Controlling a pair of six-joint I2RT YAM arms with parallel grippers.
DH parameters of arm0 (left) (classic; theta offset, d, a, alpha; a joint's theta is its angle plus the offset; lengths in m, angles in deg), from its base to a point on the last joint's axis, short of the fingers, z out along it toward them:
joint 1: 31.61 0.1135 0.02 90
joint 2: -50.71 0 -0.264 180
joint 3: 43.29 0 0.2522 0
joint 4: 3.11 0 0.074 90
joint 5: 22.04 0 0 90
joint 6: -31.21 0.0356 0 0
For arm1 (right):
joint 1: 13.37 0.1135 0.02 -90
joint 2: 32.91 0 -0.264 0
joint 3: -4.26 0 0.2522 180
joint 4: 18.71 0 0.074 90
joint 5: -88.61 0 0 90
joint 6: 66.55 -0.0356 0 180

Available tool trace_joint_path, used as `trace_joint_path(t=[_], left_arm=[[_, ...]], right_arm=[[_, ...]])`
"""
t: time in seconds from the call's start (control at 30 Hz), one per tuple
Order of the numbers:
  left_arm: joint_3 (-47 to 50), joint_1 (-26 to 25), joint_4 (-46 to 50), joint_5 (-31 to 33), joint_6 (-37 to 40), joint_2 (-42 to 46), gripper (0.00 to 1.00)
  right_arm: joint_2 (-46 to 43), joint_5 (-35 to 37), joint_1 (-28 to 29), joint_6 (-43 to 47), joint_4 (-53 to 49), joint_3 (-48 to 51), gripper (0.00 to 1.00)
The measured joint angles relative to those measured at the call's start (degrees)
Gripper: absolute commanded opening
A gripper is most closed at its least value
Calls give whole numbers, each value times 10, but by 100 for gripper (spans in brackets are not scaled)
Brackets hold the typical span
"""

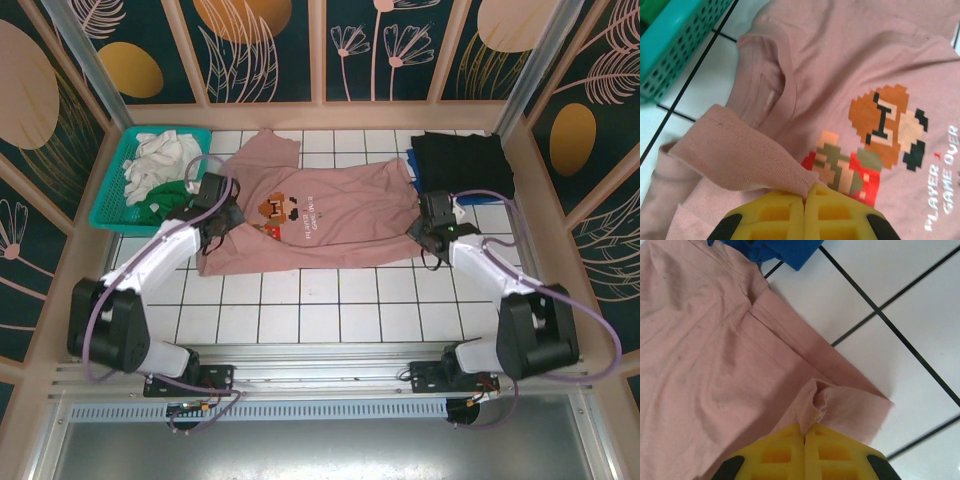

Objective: Fold and stack the t-shirts

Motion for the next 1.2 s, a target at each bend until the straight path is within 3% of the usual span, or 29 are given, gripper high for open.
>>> trace_joint_path(t=[0.3, 0.67, 0.87, 0.9, 1.03, 1.13, 1.2], left_arm=[[-76, -1, 4, 58, 28, -123, 0], [-91, 24, 0, 96, 30, -129, 0], [-104, 32, -3, 92, 31, -177, 1], [-109, 32, -2, 90, 32, -189, 11], [-138, 34, 7, 87, 36, -217, 27], [-149, 36, 12, 86, 40, -212, 42], [-139, 37, 8, 74, 43, -194, 48]], right_arm=[[105, -32, -20, 56, 17, -85, 0], [185, -38, -49, 99, 19, -144, 0], [219, -66, -52, 114, 25, -163, 6], [225, -73, -52, 117, 27, -170, 10], [241, -80, -53, 130, 28, -198, 29], [232, -80, -51, 143, 29, -200, 53], [208, -80, -47, 150, 43, -180, 64]])
